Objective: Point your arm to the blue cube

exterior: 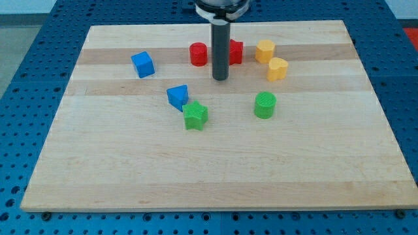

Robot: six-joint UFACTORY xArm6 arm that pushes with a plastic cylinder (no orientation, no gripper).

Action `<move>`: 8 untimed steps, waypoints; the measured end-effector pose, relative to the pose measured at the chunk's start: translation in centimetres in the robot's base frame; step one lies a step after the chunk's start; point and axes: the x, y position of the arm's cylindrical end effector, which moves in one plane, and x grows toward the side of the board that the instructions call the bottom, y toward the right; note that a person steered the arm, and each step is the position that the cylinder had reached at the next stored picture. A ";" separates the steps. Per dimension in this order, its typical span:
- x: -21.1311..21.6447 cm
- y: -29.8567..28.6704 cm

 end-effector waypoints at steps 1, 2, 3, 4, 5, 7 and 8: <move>0.2 -2.5; 0.3 -5.4; 0.4 -9.5; 0.6 -14.7; 1.1 -20.1; -0.1 -24.2; -3.2 -24.2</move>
